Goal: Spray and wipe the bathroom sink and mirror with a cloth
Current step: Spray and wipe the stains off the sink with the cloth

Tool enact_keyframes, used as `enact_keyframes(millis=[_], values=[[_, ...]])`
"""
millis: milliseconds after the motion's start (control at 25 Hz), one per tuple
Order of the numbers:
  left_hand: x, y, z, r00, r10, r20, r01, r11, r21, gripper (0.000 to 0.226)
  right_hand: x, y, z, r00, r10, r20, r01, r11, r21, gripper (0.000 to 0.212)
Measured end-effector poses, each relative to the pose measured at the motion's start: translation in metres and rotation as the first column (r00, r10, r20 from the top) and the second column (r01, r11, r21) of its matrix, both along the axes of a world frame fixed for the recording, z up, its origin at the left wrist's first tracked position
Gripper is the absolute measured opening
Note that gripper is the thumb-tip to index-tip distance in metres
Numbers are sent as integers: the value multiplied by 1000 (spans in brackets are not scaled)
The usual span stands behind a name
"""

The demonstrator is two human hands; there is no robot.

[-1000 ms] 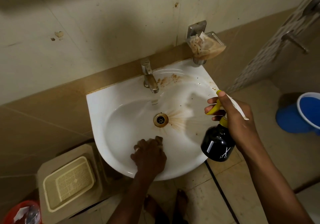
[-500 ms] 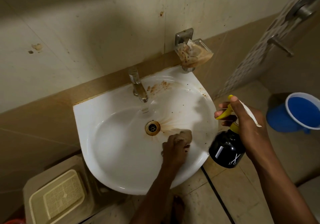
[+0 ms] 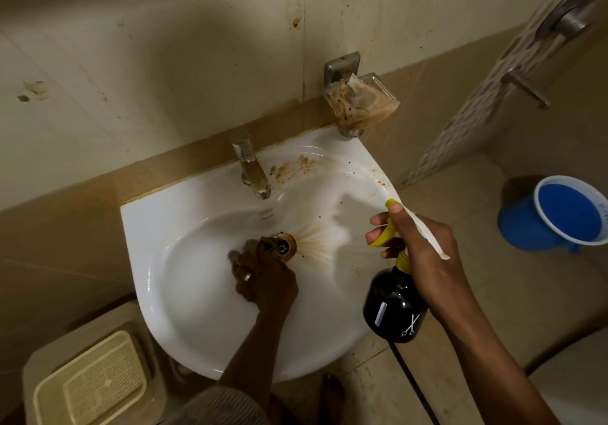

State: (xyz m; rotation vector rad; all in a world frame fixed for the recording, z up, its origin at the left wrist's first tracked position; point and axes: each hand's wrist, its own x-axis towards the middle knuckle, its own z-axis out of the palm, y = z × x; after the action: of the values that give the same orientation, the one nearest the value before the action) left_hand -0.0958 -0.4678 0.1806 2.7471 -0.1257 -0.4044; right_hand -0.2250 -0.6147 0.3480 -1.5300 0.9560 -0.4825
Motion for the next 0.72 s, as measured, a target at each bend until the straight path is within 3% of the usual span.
enact_keyframes(millis=[120,240,480,600,720], values=[[-5,-22,-4,983,-72,-172,69,997,-24,67,-8,-7,-1,1000,-8,-23,7,1000,-13,41],[-18,-33,4,974,-54,-220,45,998,-47,64,-14,-15,1,999,-39,-12,38,999,-15,42],[-47,-68,19,876,-286,-389,232,956,-181,60,-10,-17,5,998,-57,-13,57,998,-34,44],[-40,-61,20,765,-407,-498,207,889,-408,61,-9,-15,9,999,-42,-20,41,998,-54,45],[-29,-45,17,741,-442,-505,-75,693,-717,55,-7,-11,13,999,-33,-27,31,997,-66,47]])
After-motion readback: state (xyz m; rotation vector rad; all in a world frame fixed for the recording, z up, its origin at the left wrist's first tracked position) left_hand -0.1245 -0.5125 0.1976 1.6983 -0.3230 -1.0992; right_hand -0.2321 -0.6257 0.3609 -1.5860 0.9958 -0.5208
